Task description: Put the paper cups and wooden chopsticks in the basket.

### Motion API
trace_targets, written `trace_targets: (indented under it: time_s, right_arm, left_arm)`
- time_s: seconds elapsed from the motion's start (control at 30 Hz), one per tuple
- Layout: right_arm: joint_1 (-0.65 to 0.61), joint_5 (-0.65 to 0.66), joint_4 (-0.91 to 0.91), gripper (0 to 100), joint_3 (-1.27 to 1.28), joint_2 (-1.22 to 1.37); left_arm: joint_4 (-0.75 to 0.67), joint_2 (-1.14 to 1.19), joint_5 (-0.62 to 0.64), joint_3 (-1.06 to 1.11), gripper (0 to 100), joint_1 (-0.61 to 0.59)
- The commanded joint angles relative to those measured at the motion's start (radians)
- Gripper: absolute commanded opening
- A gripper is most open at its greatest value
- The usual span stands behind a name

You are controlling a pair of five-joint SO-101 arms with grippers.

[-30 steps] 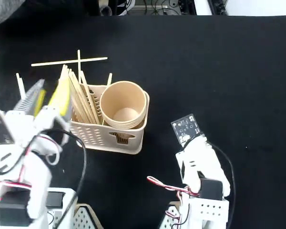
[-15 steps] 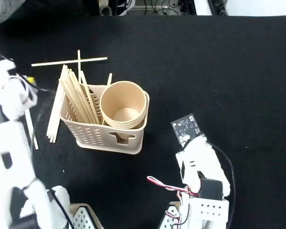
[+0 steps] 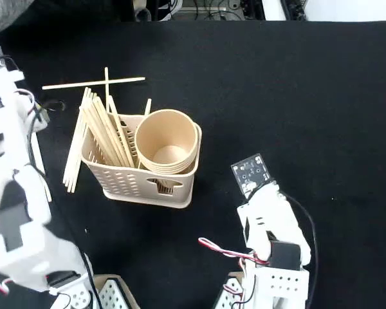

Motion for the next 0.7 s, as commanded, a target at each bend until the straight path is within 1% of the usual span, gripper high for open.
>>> trace_targets:
  time_s: [0.0, 0.17, 0.33, 0.57, 0.63, 0.67]
  right_arm:
    - [0.006, 0.008, 0.003, 1.3, -0.002, -0.070]
    - [0.006, 0.008, 0.003, 1.3, -0.002, -0.070]
    - [0.006, 0.008, 0.003, 1.3, -0.002, -0.070]
    - [0.006, 0.008, 0.003, 1.3, -0.002, -0.070]
    - [0.006, 0.008, 0.003, 1.3, -0.002, -0.070]
    - [0.006, 0.008, 0.003, 1.3, -0.002, -0.070]
  left_arm:
    - [0.038, 0.146, -0.005, -0.222, 18, -0.030]
    - [0.173, 0.384, -0.005, -0.503, 18, -0.030]
    - [0.276, 0.606, -0.005, -0.757, 18, -0.027]
    - [0.419, 0.844, -0.018, -1.070, 18, -0.056]
    - [0.465, 0.896, -0.068, -1.148, 15, -0.058]
    - [0.488, 0.919, -0.091, -1.185, 11, -0.058]
